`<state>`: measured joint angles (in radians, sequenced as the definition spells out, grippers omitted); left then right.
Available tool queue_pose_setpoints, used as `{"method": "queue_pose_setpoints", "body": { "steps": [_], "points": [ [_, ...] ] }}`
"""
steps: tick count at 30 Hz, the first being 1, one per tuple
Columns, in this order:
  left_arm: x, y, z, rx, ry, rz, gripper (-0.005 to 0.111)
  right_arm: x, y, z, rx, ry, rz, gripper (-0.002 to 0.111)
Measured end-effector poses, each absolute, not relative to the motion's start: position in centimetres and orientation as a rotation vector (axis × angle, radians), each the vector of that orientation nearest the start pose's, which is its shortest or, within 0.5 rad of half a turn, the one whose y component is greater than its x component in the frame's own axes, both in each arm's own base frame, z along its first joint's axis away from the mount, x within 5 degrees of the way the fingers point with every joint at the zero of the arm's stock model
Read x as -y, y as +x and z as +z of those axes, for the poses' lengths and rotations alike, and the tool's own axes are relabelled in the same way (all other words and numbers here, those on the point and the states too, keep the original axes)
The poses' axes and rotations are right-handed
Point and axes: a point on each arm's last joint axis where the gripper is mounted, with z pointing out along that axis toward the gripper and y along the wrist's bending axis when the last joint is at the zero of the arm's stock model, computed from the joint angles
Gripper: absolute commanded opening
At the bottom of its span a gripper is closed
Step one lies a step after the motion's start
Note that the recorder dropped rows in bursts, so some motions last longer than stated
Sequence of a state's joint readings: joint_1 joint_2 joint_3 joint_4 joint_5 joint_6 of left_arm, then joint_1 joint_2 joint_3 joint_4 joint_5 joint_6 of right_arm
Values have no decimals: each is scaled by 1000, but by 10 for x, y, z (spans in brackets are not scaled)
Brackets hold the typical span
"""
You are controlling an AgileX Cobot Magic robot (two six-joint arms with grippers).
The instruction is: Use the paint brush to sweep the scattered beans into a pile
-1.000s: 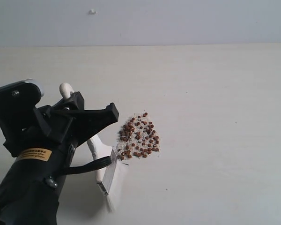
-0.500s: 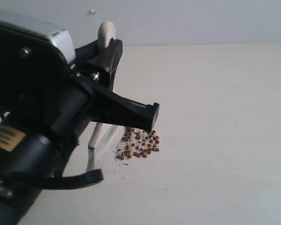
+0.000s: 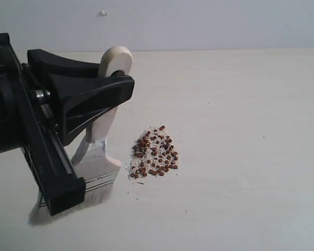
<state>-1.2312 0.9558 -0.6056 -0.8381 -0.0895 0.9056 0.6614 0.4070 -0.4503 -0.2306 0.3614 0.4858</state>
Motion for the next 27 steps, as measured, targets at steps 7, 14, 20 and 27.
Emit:
{"method": "queue_pose_setpoints", "body": {
  "steps": [7,14,20,27],
  "points": [
    [178,80,306,-1537,1223,-723,0,-50,76,305,-1807,-298,591,0],
    [147,92,313,-1556,1234,-639,0,-50,76,305,-1807,-298,591,0],
    [122,88,326,-1487,1201,-609,0,-50,76,305,-1807,-298,591,0],
    [108,86,333,-1512,1174,-651,0,-50,76,305,-1807,-298,591,0]
  ]
}}
